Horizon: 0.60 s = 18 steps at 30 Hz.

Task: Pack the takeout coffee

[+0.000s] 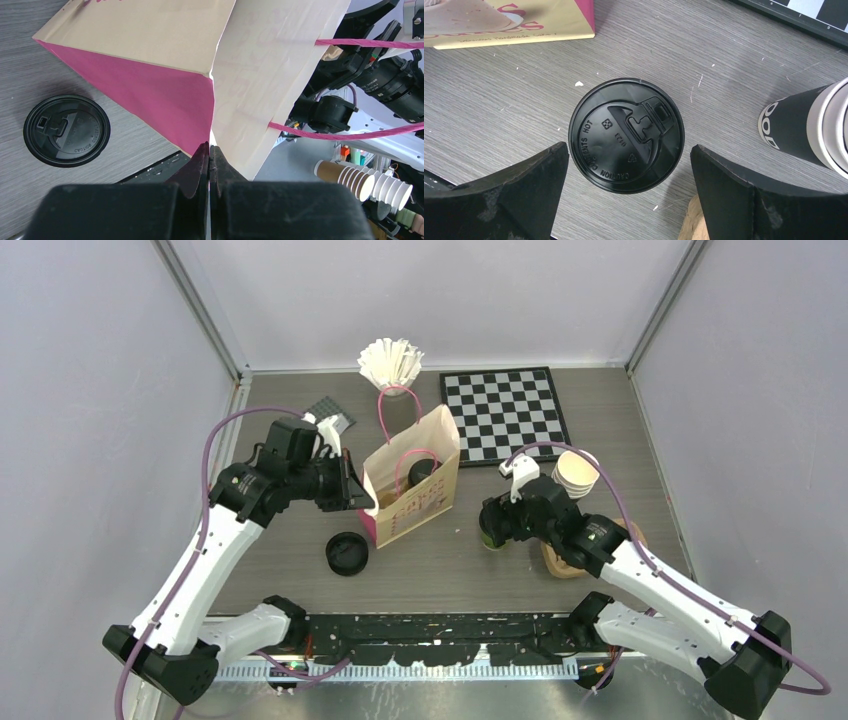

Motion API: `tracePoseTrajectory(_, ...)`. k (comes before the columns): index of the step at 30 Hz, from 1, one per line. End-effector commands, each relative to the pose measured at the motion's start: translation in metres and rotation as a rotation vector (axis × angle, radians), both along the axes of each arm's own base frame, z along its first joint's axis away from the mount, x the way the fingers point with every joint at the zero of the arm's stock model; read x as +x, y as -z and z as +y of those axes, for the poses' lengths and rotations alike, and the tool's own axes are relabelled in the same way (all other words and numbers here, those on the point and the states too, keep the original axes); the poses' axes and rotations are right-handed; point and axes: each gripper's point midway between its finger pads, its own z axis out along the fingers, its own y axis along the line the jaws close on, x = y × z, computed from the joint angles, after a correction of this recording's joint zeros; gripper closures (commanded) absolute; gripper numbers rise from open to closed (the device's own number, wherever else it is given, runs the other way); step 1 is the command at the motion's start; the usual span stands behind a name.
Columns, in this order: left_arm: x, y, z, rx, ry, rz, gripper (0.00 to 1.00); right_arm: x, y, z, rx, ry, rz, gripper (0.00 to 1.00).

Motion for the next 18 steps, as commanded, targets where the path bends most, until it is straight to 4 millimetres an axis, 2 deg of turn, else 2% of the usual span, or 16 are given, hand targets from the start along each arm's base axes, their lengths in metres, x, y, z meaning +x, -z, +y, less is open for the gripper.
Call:
tracePoseTrajectory(1,-0.003,0.0,0.002,-0.003,0.003,-0.009,1.0,0.003,-0.005,0.008,-0.003,-0.046,-0.032,0.04)
tracePoseTrajectory(9,-0.001,-0.001,0.001,-0.003,0.003,-0.007,1.0,0.007,0.004,0.005,-0.065,-0.049,-0.027,0.04)
tracePoseTrajectory(15,-0.001,-0.001,0.001,0.0,0.003,-0.007,1.0,0.008,0.005,0.005,-0.076,-0.053,-0.028,0.16)
tracePoseTrajectory(18,-0.001,0.0,0.001,0.001,0.004,-0.005,1.0,0.007,0.003,0.006,-0.068,-0.058,-0.031,0.14)
